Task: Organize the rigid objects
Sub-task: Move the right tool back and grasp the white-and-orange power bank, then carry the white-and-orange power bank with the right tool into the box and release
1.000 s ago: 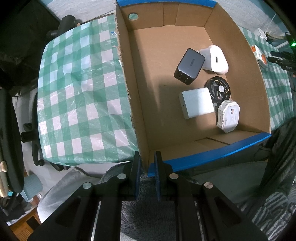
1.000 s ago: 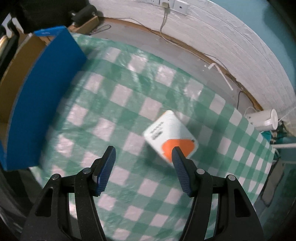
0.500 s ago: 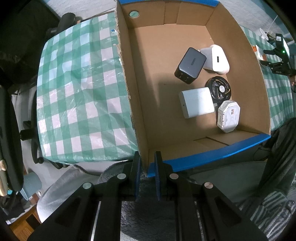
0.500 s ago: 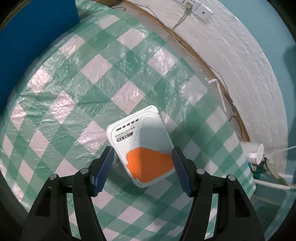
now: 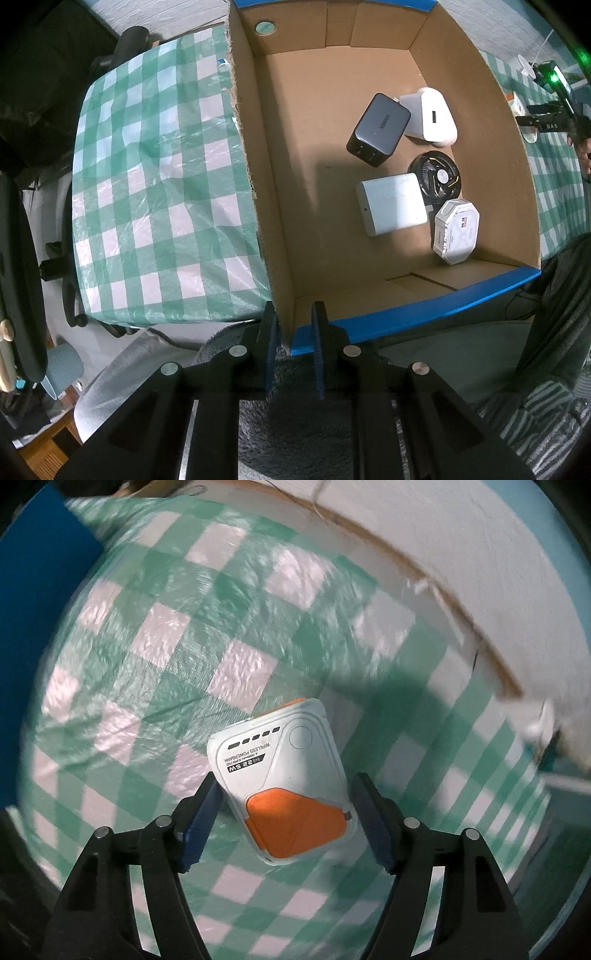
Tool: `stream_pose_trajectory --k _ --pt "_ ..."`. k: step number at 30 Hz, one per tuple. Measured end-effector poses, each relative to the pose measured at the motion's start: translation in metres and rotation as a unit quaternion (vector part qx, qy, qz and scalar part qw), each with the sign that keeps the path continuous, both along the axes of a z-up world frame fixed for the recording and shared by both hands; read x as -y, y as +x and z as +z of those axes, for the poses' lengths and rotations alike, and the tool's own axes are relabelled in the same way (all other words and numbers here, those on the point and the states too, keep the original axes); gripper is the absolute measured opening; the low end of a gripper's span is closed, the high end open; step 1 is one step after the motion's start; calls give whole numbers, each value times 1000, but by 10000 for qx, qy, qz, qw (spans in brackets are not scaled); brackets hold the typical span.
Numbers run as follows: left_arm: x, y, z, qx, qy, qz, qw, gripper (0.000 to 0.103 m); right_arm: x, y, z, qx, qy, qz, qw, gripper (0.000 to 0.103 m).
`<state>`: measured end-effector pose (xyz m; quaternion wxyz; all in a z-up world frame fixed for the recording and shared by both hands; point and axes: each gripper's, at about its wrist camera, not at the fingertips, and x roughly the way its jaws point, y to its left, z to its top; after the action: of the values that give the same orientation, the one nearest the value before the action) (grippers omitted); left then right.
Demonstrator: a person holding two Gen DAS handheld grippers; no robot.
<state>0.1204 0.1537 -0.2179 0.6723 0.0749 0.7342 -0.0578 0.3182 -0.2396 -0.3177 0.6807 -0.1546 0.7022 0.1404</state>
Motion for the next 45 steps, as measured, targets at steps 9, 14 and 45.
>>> stream_pose_trajectory --k 9,14,45 --pt "0 0 0 -10 0 -2 10000 17 12 14 -14 -181 335 -466 9982 70" --pt "2 1 0 -16 -2 -7 10000 17 15 11 -18 -84 441 -610 9971 69" --pt "4 4 -1 5 -20 -47 10000 19 -28 -70 45 11 989 -1103 9890 63"
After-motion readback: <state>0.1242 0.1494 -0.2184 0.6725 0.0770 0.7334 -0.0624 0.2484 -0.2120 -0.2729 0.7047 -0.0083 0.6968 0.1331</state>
